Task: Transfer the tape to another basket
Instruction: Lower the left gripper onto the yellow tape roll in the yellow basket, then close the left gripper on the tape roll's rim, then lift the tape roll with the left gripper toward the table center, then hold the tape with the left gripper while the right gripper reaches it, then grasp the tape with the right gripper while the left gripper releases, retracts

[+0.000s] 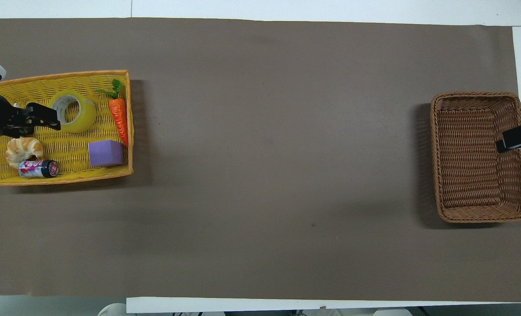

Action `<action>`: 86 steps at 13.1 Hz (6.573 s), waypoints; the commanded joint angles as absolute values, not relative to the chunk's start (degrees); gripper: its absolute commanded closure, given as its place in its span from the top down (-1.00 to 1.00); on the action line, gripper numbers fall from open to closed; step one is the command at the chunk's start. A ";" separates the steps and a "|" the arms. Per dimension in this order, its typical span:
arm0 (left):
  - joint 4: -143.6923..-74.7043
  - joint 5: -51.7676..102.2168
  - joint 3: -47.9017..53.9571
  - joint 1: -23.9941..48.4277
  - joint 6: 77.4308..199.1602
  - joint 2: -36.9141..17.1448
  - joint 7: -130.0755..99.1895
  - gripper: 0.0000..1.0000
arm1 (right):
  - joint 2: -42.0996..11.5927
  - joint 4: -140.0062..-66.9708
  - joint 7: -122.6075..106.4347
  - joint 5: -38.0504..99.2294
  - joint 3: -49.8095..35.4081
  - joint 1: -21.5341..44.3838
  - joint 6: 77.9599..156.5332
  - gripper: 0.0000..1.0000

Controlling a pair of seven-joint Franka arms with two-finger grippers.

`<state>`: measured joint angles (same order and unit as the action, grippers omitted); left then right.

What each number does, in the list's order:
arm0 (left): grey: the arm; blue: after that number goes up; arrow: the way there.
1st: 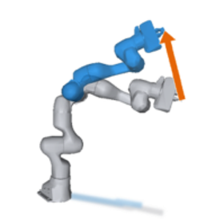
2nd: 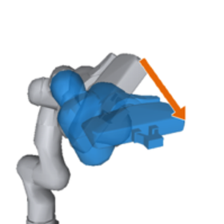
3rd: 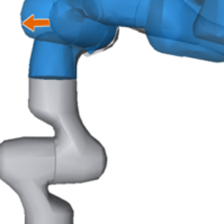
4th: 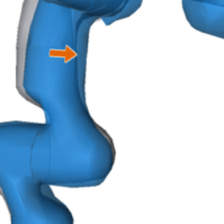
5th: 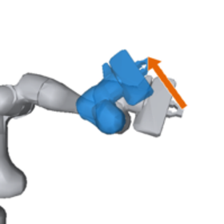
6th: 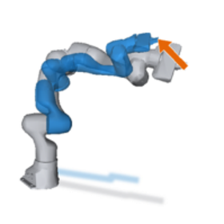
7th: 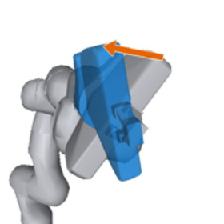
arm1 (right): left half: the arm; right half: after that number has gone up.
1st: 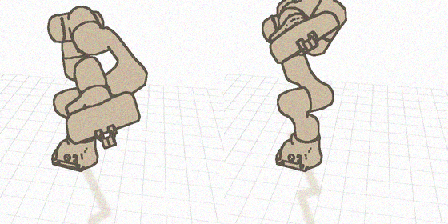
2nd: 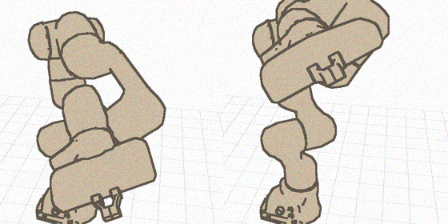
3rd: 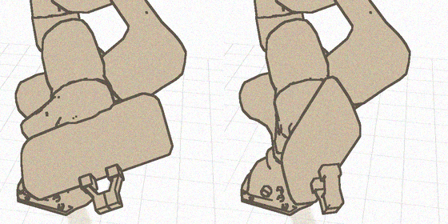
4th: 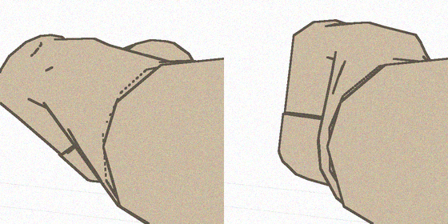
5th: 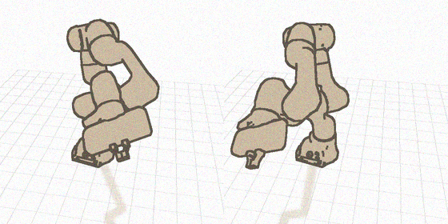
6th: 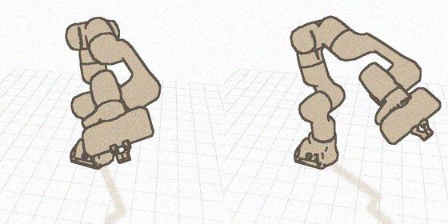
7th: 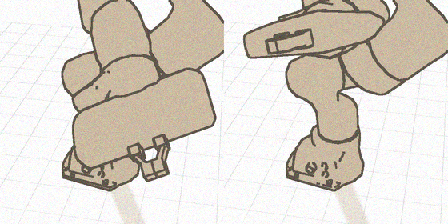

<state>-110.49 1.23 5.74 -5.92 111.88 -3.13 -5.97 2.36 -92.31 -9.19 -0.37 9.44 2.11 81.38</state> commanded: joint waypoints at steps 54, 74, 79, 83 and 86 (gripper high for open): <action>-92.29 11.51 6.59 29.44 109.07 -16.44 -32.34 -1.00 | -2.97 -118.03 -10.90 68.58 9.14 10.17 110.36 1.00; -93.16 11.51 6.59 29.97 109.69 -16.08 -32.61 -1.00 | -10.37 -119.09 -22.24 90.62 8.96 28.74 125.07 0.77; -94.39 11.51 6.59 29.97 109.78 -15.56 -32.52 -1.00 | -10.63 -118.92 -21.89 91.41 8.96 28.30 124.19 -0.94; -94.31 11.51 6.59 30.50 109.60 -15.56 -32.61 -1.00 | -10.63 -118.57 -21.88 91.49 8.96 28.39 124.28 -1.00; -93.61 11.51 6.59 30.41 108.28 -15.56 -32.52 0.42 | -10.63 -118.48 -21.88 91.41 8.96 28.39 124.19 -1.00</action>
